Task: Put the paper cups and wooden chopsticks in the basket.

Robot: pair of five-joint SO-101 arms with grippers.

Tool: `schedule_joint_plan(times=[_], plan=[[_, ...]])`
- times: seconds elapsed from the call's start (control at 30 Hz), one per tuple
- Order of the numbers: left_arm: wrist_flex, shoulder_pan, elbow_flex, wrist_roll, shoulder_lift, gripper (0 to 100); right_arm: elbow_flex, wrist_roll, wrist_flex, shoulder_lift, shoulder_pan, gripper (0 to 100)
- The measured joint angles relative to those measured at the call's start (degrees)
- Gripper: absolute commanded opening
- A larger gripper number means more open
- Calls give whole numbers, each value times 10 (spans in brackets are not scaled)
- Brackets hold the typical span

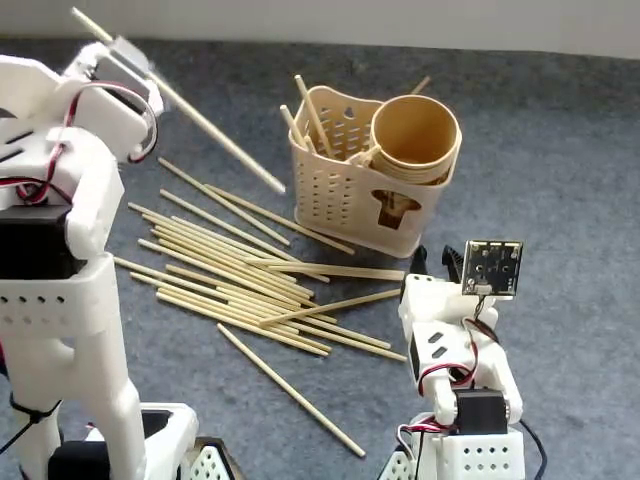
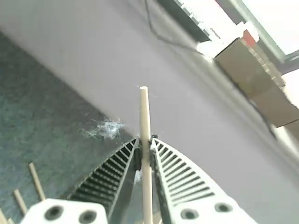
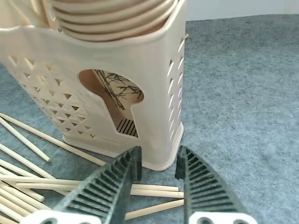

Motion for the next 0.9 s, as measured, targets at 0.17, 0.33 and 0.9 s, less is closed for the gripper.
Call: schedule_joint_plan(times=[0.17,0.33,0.9], plan=[[-87,29,0,-2,0,7,0,0,0,0,0,127],[-124,107,0,-52,0,7,0,0,0,0,0,127],[-436,171,214,-180,0,7,0,0,0,0,0,127]])
